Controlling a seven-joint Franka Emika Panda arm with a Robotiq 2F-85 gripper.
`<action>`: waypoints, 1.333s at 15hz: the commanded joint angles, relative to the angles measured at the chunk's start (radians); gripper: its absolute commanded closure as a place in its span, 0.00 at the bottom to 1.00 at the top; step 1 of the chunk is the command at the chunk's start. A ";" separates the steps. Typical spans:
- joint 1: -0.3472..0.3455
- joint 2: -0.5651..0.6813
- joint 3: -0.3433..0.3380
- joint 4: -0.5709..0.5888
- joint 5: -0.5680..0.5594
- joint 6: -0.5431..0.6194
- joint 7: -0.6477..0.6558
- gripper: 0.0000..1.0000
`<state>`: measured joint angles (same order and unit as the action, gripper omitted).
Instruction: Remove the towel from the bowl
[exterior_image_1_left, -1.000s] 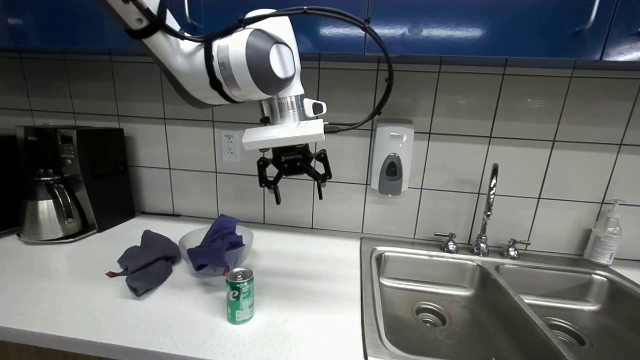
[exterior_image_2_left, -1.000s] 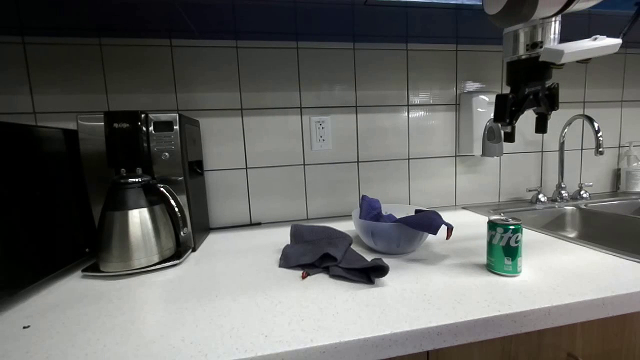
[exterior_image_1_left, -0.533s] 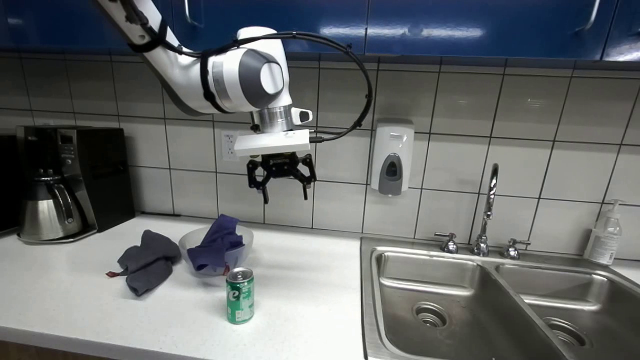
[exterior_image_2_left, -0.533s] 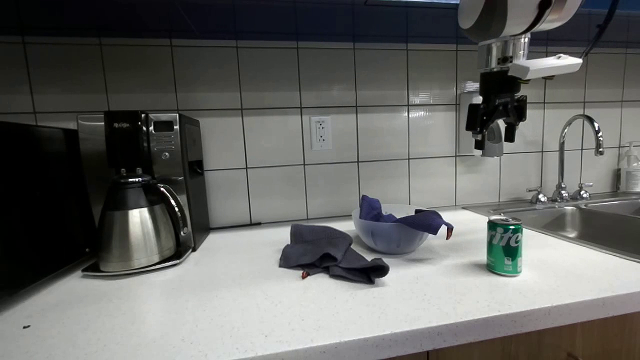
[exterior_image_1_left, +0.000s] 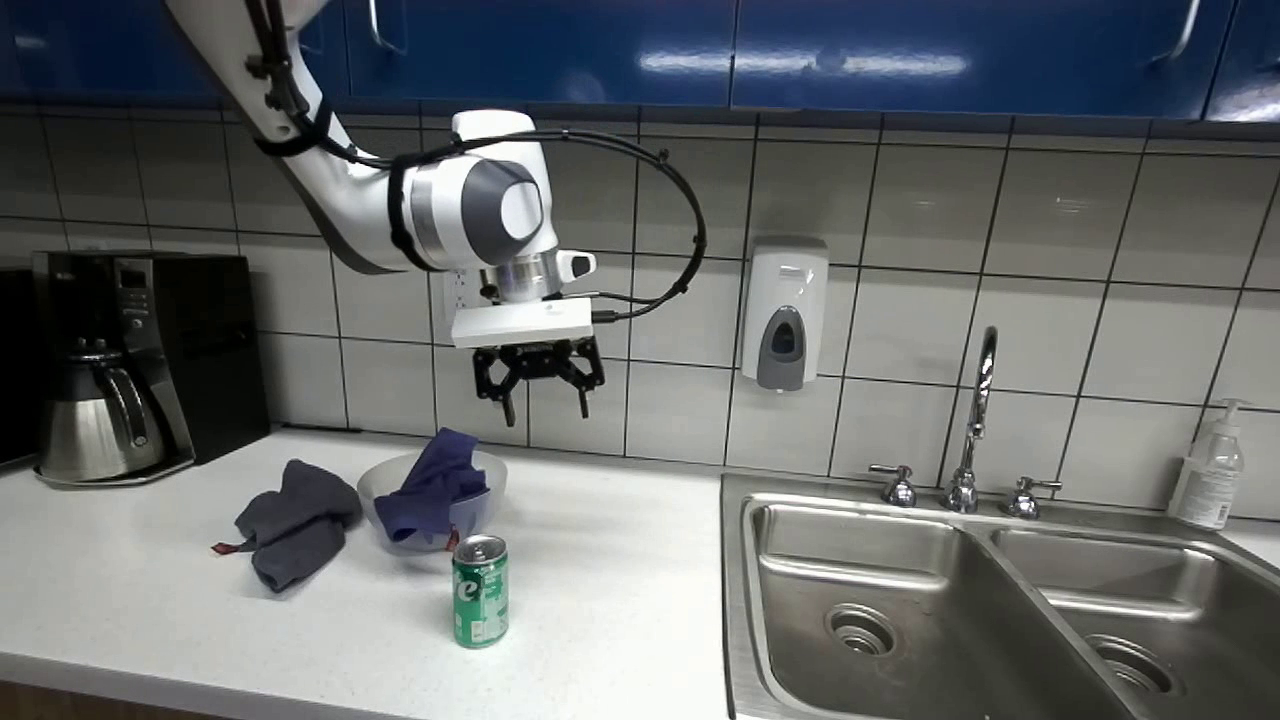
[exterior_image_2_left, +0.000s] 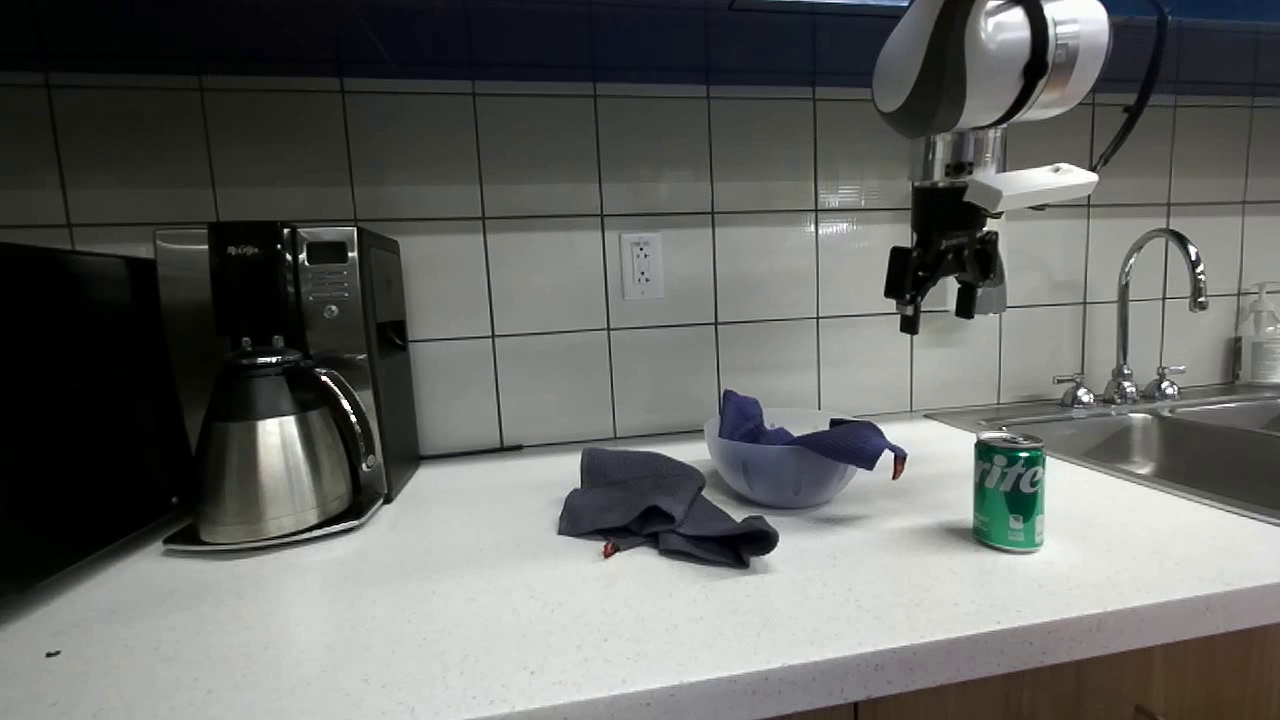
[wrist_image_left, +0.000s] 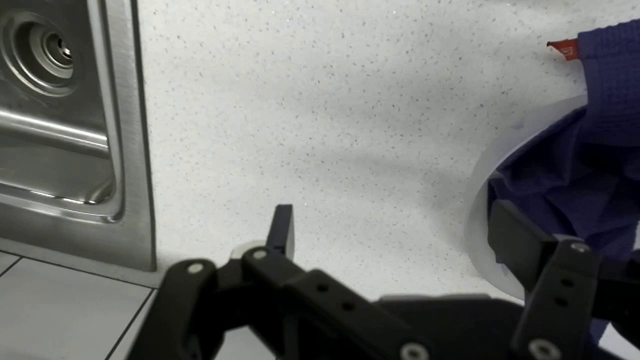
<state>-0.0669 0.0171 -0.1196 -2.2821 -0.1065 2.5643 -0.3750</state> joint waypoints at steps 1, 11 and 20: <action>0.013 0.031 0.041 0.024 0.050 0.035 -0.016 0.00; 0.035 0.172 0.104 0.092 0.060 0.090 0.011 0.00; 0.099 0.275 0.096 0.175 -0.063 0.059 0.239 0.00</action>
<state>0.0035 0.2608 -0.0141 -2.1576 -0.1222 2.6524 -0.2380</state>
